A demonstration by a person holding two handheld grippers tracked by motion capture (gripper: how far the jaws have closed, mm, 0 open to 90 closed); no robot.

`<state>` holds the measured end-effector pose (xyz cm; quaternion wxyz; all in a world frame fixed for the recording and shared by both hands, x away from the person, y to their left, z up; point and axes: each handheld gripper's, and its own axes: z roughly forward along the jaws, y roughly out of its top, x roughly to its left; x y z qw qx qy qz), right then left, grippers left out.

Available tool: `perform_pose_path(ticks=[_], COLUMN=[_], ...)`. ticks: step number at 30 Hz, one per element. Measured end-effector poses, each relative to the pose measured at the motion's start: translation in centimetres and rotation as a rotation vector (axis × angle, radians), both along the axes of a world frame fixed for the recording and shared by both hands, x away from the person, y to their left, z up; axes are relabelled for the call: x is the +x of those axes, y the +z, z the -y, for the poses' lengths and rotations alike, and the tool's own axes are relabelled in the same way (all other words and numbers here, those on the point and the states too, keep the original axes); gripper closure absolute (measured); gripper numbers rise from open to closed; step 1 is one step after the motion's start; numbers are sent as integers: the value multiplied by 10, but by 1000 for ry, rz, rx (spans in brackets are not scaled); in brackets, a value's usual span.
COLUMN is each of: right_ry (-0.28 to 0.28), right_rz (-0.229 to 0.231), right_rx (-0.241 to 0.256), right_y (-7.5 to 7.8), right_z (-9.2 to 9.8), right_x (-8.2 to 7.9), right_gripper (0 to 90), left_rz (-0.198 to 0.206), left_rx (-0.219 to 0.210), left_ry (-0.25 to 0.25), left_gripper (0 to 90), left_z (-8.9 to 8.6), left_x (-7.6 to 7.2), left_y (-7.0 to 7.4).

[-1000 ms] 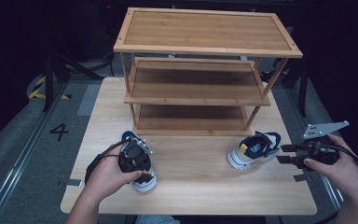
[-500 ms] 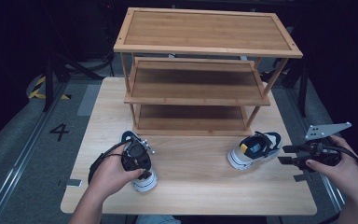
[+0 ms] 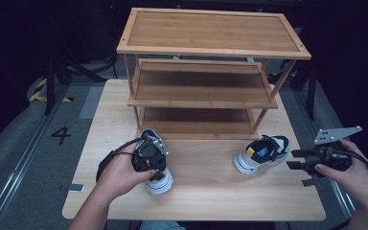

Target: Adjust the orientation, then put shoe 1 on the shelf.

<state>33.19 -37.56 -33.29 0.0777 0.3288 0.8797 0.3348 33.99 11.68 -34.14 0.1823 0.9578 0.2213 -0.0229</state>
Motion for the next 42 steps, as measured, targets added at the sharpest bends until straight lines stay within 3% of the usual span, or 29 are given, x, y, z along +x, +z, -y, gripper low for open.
perform_pose_path(ticks=[6, 8, 23, 35, 42], right_ry=[-17, -28, -67, -99, -139], right_rz=[-1, -3, -2, -6, -5], right_rx=[-4, 0, -1, -6, -8], right_y=[-2, -1, 0, -2, -3], right_z=[9, 12, 24, 34, 43], right_x=[-7, -10, -24, -37, -48], right_gripper=[501, 501, 501, 499, 496], left_rz=[15, 20, 68, 98, 100], left_rx=[-19, -13, -23, -30, -11], left_ry=[-52, -99, -264, -315, -336], left_gripper=[697, 696, 690, 689, 691], left_z=[9, 14, 39, 51, 55], left_x=[-2, -3, -10, -9, -13], left_y=[16, 25, 59, 80, 94])
